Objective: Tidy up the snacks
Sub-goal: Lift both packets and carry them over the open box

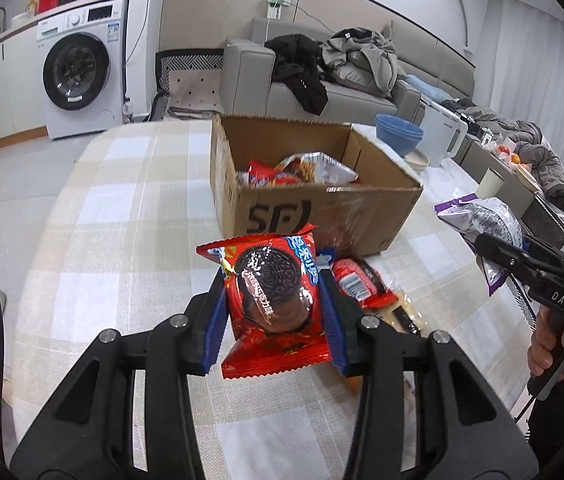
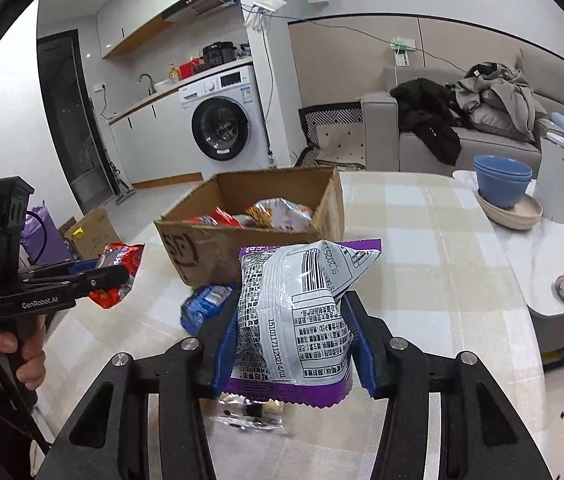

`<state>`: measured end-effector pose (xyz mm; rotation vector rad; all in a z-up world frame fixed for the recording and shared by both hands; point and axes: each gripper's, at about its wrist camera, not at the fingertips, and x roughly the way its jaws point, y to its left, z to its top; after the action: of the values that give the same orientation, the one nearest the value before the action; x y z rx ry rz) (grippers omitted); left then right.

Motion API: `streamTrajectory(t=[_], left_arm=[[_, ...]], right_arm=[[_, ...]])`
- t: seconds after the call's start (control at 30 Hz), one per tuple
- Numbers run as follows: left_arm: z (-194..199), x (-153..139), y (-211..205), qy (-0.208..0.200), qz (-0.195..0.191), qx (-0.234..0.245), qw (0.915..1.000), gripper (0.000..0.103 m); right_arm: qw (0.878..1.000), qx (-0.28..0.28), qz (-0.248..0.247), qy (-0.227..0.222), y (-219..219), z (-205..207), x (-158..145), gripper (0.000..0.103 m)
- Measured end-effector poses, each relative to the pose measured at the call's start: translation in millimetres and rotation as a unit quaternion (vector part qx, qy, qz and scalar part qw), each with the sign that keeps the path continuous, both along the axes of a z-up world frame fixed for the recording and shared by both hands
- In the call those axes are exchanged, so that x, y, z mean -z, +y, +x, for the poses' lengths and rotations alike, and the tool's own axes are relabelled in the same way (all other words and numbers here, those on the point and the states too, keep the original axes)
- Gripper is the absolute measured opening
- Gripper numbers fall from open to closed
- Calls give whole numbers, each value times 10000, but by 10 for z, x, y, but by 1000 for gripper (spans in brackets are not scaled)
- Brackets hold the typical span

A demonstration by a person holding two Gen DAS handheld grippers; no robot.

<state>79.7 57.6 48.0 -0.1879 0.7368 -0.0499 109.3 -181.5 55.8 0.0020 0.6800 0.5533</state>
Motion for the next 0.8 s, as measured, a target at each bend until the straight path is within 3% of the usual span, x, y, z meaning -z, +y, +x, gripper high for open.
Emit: streamTrajectory(t=[0.47,0.8], left_arm=[[-164,-506,-19,-348,59,-119,9993,39],[-19,-734,23,-430,105,-99,9990,39]], right_arm=[[9979,-263,463,-378,123,-23,-540,50],[9961,-326,644,-510,223,97,-726,50]])
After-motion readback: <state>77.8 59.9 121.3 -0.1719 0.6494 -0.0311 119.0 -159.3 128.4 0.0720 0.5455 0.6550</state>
